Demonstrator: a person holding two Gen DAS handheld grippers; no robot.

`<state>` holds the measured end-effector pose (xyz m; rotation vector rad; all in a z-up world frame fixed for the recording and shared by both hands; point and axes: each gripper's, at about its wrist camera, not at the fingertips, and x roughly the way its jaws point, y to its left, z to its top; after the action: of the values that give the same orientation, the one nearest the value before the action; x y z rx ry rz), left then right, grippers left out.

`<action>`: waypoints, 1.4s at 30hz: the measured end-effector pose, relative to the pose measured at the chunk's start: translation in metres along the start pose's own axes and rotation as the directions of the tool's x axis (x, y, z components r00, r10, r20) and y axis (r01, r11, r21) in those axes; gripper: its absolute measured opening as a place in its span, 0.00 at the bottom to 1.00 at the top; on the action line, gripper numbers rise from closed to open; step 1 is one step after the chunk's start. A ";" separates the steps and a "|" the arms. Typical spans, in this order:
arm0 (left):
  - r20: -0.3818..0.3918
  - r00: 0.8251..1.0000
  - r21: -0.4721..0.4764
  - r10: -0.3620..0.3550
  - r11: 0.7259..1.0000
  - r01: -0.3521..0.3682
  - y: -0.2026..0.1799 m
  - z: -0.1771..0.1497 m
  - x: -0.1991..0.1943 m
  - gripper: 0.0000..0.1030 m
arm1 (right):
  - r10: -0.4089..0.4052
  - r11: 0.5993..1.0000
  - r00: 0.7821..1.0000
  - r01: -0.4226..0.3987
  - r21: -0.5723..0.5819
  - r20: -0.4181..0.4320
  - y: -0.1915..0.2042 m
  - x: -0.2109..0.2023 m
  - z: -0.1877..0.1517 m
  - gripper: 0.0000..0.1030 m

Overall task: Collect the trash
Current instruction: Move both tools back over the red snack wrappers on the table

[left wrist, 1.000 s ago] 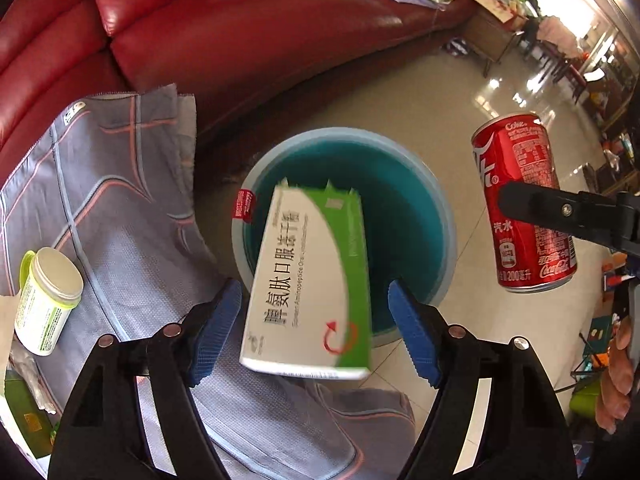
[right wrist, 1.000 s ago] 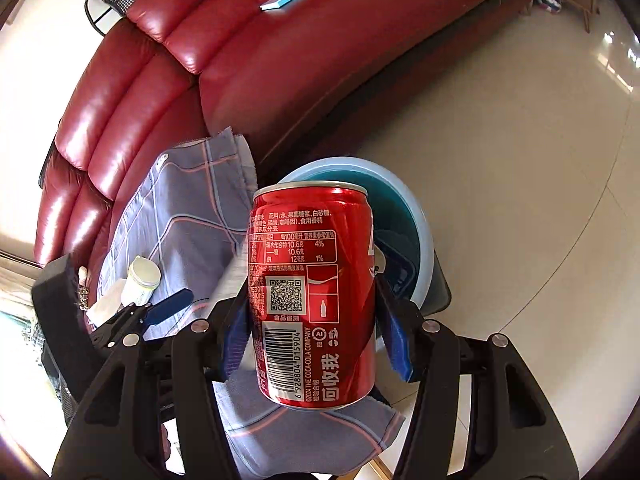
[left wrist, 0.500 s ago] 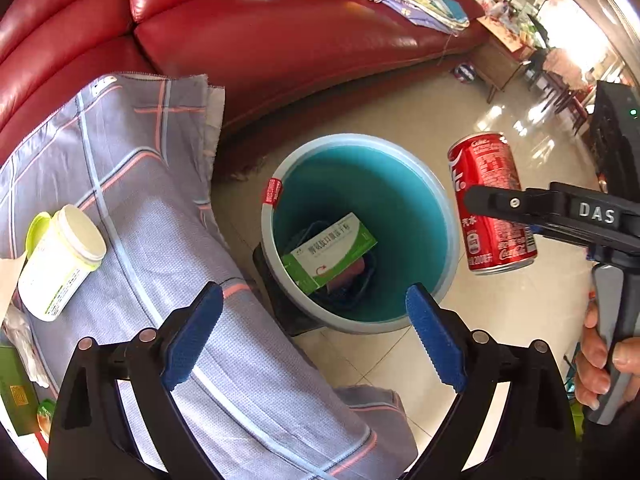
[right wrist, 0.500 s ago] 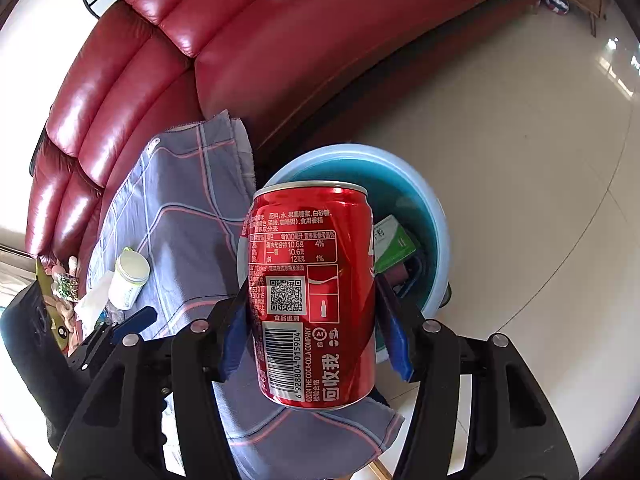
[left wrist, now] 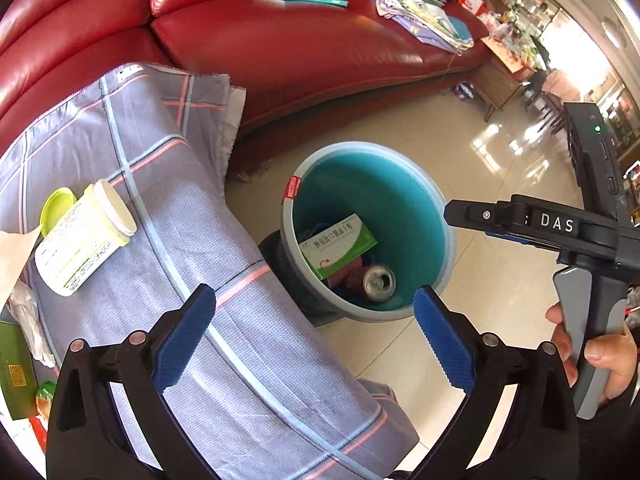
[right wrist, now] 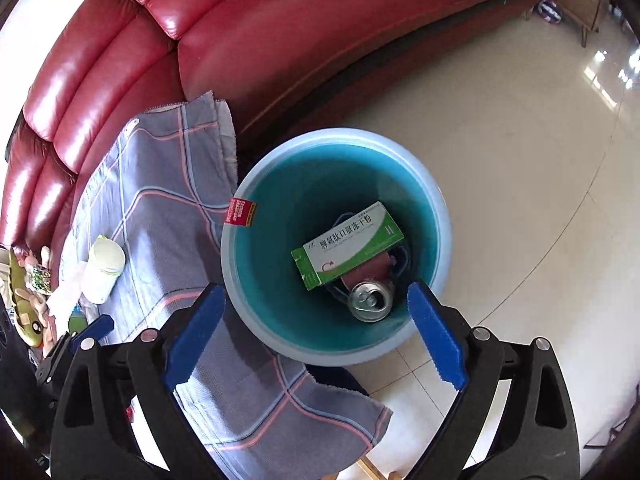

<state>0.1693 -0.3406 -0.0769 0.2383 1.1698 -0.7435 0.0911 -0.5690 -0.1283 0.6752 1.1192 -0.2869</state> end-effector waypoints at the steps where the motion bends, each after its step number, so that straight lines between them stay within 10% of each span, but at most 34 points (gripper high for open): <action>1: 0.000 1.000 -0.002 0.000 1.000 0.000 0.002 -0.002 -0.002 0.96 | -0.002 1.000 1.000 0.002 0.001 -0.006 0.002 -0.001 -0.002 0.87; 18: 0.056 0.998 -0.091 0.016 0.996 -0.011 0.058 -0.059 -0.065 0.96 | -0.034 0.996 0.999 0.033 -0.087 -0.009 0.070 -0.019 -0.046 0.89; 42: -0.014 0.987 -0.334 0.160 0.930 -0.155 0.212 -0.240 -0.131 0.96 | -0.017 0.926 0.979 -0.061 -0.373 -0.201 0.238 0.038 -0.180 0.89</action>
<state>0.1013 -0.0022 -0.0979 0.0414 1.2279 -0.3960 0.1029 -0.2684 -0.1261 0.3762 1.3151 0.0228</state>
